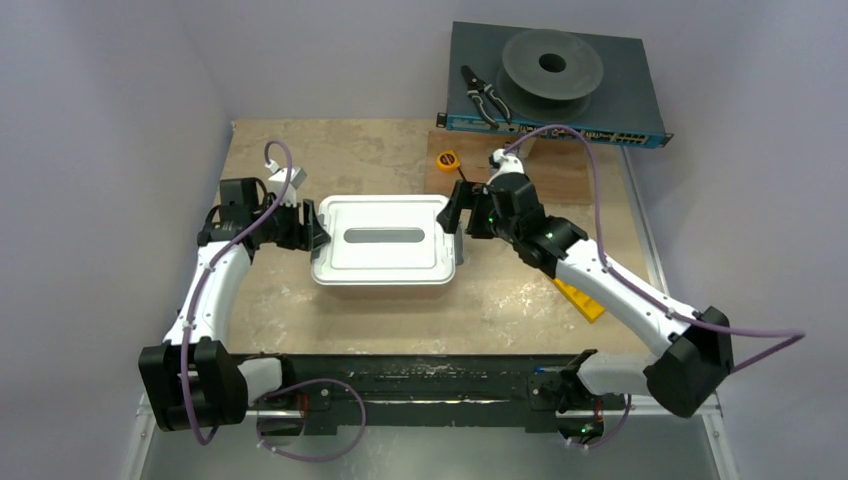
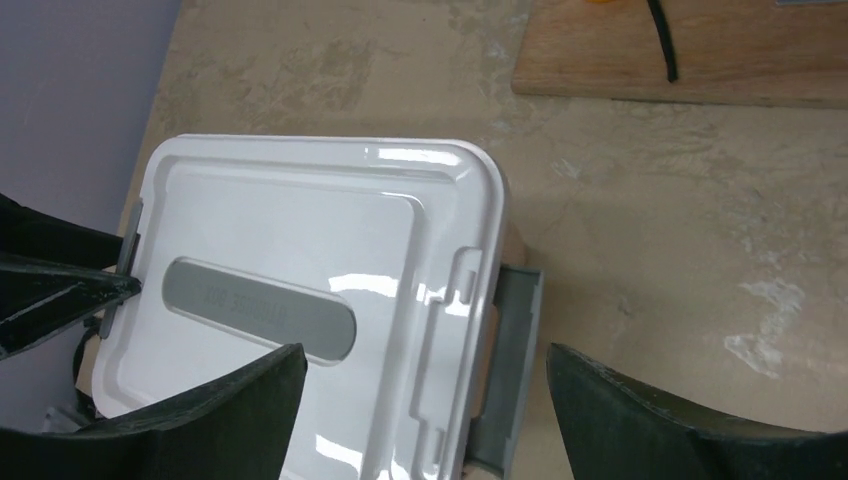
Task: Organize the chemistry lab equipment
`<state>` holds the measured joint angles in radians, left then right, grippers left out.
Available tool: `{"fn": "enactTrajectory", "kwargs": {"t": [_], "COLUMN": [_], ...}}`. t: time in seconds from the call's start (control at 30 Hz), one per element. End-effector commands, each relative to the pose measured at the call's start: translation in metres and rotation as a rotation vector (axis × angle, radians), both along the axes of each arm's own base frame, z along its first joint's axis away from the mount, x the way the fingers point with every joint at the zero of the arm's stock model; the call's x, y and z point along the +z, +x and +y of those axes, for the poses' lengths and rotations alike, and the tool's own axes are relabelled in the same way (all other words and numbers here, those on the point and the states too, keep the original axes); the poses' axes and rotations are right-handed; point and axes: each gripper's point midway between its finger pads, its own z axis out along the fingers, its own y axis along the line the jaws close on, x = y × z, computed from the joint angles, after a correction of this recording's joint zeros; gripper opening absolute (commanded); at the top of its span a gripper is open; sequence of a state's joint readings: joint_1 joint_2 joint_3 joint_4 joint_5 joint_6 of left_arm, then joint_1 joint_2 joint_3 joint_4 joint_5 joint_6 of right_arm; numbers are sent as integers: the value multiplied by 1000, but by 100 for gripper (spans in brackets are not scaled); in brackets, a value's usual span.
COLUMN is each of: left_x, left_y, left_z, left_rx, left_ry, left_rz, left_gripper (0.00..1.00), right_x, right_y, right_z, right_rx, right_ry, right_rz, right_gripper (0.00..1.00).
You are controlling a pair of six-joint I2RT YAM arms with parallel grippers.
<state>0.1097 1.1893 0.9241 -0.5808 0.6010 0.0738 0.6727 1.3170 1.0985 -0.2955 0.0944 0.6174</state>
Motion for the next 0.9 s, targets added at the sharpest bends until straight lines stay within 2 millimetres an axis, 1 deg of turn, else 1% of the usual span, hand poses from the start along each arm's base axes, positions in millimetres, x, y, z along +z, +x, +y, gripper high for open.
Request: {"fn": "enactTrajectory", "kwargs": {"t": [0.0, 0.07, 0.1, 0.13, 0.23, 0.37, 0.4, 0.47, 0.53, 0.6, 0.73, 0.87], "left_x": [14, 15, 15, 14, 14, 15, 16, 16, 16, 15, 15, 17], "left_y": [10, 9, 8, 8, 6, 5, 5, 5, 4, 3, 2, 3], "left_z": [6, 6, 6, 6, 7, 8, 8, 9, 9, 9, 9, 10], "left_rx": [2, -4, -3, -4, -7, -11, -12, -13, -15, -19, -24, -26], "left_ry": [46, 47, 48, 49, 54, 66, 68, 75, 79, 83, 88, 98], "left_rz": [-49, -52, -51, -49, -54, -66, -70, -74, -72, -72, -76, -87], "left_gripper": [58, 58, 59, 59, 59, 59, 58, 58, 59, 59, 58, 58], "right_x": [-20, -26, -32, -30, -23, -11, -15, -12, -5, -5, -18, -25], "right_y": [-18, -21, -24, -23, -26, -29, -31, -34, -36, -35, -34, -28], "right_z": [-32, -39, -39, -42, -37, -22, -20, -17, -14, -10, -6, -1], "right_rx": [-52, -60, -54, -59, -23, 69, 85, 117, 141, 156, 166, 169], "right_ry": [-35, 16, 46, 95, 205, 378, 414, 501, 581, 612, 623, 635], "right_rz": [49, 70, 94, 84, 54, 26, 38, 35, 9, 6, 39, 60], "right_gripper": [97, 99, 99, 99, 99, 99, 99, 99, 99, 99, 99, 99]}}
